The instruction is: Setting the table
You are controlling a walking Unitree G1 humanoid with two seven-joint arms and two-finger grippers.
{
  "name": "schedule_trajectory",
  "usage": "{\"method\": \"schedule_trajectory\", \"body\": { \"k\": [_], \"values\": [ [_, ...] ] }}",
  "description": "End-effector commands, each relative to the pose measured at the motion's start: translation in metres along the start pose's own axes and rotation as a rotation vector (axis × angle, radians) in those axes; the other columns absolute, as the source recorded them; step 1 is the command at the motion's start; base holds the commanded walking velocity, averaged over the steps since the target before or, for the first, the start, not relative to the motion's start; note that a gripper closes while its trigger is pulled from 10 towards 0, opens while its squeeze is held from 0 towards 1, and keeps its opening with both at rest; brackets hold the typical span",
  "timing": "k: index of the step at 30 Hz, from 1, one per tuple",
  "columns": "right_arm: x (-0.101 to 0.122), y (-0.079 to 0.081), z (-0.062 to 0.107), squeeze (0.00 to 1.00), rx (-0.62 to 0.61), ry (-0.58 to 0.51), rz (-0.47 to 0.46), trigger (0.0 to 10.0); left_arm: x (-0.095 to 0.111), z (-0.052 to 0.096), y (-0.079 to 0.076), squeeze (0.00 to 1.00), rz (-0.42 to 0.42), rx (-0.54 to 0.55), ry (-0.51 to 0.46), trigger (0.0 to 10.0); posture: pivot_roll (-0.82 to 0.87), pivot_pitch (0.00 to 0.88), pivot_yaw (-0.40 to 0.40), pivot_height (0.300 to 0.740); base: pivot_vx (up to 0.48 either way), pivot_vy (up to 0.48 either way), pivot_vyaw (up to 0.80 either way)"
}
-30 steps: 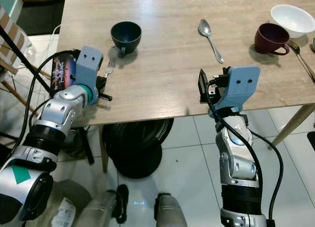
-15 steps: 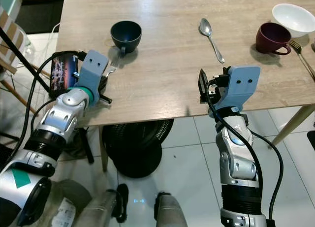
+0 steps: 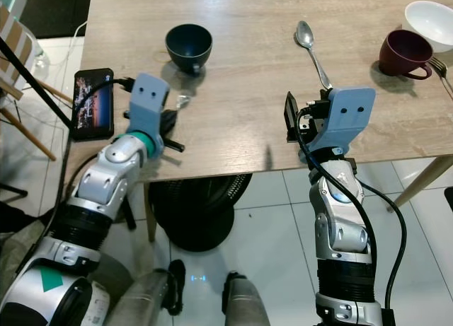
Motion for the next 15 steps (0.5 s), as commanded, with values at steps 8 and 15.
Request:
{"method": "schedule_trajectory", "body": {
  "k": [8, 15],
  "values": [
    [-0.005, -0.001, 0.002, 0.00, -0.007, 0.013, -0.018, 10.0, 0.021, 0.006, -0.013, 0.00, -0.115, -0.071, -0.140, 10.0, -0.04, 0.147, 0.097, 0.740, 0.000, 0.000, 0.00],
    [-0.004, 0.000, 0.003, 0.00, -0.009, 0.010, -0.024, 10.0, 0.046, 0.022, -0.029, 0.00, -0.177, -0.150, -0.282, 10.0, -0.04, 0.142, 0.092, 0.740, 0.000, 0.000, 0.00]
  ]
}}
Point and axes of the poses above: a point about 5 cm out from each wrist's last joint towards the gripper, its own z axis pointing back from the gripper into the wrist, its own x axis along the axis of the wrist's last joint, y = z × x, the point moved 5 cm from there along -z, pointing out of the wrist towards the gripper, and after that the axes turned 1 degree about z, right-handed, at the moved point
